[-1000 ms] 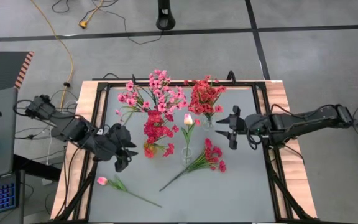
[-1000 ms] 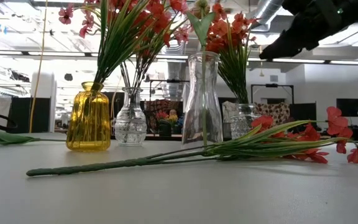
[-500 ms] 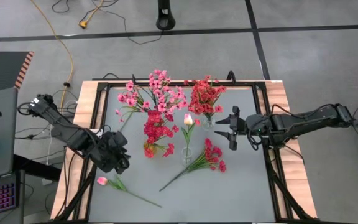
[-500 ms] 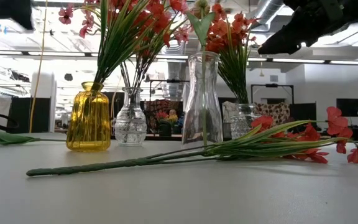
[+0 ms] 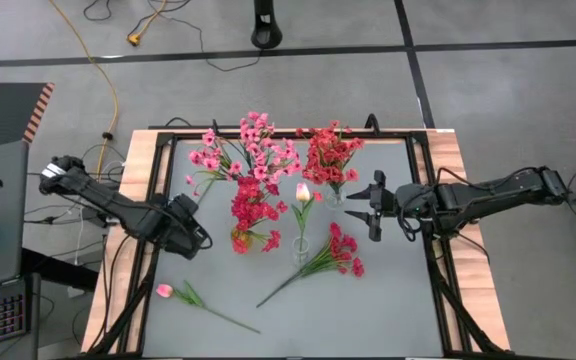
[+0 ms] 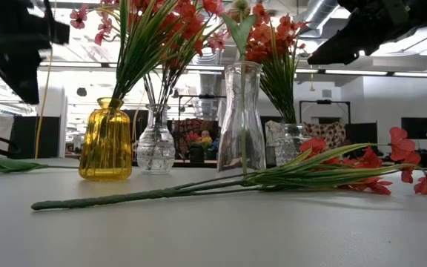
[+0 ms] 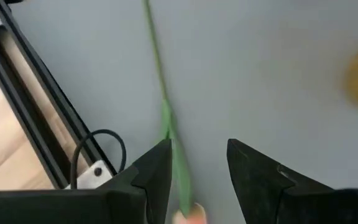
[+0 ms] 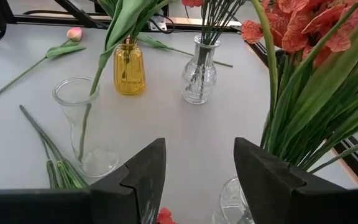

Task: Sort flowers into vase by color
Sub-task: Put the top light pink flower into the bottom transparent vase

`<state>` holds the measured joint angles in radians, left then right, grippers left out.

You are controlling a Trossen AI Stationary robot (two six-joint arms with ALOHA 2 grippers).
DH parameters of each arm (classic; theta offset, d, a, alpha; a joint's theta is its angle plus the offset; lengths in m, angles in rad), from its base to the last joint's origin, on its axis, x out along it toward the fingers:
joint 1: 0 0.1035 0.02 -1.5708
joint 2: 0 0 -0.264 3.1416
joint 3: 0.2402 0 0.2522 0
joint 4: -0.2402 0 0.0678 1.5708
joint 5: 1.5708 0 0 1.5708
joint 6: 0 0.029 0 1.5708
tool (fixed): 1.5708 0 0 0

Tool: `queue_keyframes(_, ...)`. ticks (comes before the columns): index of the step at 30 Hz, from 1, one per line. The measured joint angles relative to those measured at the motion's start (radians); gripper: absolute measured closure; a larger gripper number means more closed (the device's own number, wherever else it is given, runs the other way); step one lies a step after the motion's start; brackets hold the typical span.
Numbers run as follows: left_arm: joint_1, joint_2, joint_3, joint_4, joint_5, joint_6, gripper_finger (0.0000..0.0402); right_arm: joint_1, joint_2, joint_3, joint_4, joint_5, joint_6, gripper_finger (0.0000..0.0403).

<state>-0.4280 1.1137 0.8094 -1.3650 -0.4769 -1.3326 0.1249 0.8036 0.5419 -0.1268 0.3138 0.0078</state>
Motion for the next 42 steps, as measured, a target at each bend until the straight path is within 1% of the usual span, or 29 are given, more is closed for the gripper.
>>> queue_keyframes(5, 0.109, 0.000, -0.072, 0.061, 0.001, 0.108, 0.0258, 0.000, 0.000, 0.000, 0.000, 0.000, 0.000, 0.0186)
queue_keyframes(7, 0.158, 0.000, -0.088, 0.077, 0.001, 0.167, 0.0258, 0.000, 0.000, 0.000, 0.000, 0.000, 0.000, 0.0186)
queue_keyframes(10, 0.237, 0.000, -0.111, 0.150, 0.002, 0.273, 0.0258, 0.000, 0.000, 0.000, 0.000, 0.000, 0.000, 0.0186)
queue_keyframes(14, 0.344, 0.000, -0.156, 0.263, 0.044, 0.443, 0.0258, 0.000, 0.000, 0.000, 0.000, 0.000, 0.000, 0.0186)
queue_keyframes(18, 0.434, 0.000, -0.209, 0.335, 0.077, 0.545, 0.0258, 0.000, 0.000, 0.000, 0.000, 0.000, 0.000, 0.0186)
queue_keyframes(23, 0.518, 0.000, -0.263, 0.372, 0.095, 0.596, 0.0258, 0.000, 0.000, 0.000, 0.000, 0.000, 0.001, 0.0186)
queue_keyframes(31, 0.605, 0.000, -0.318, 0.473, 0.125, 0.679, 0.0258, 0.000, 0.000, 0.000, 0.000, 0.000, 0.001, 0.0186)
queue_keyframes(34, 0.633, 0.000, -0.328, 0.477, 0.132, 0.683, 0.0258, 0.000, 0.000, 0.000, 0.000, 0.000, 0.001, 0.0186)
queue_keyframes(39, 0.668, 0.000, -0.362, 0.513, 0.191, 0.682, 0.0258, 0.000, 0.000, 0.000, 0.000, 0.000, 0.001, 0.0186)
queue_keyframes(42, 0.677, 0.000, -0.371, 0.517, 0.193, 0.659, 0.0258, 0.000, 0.000, 0.000, 0.000, 0.000, 0.001, 0.0186)
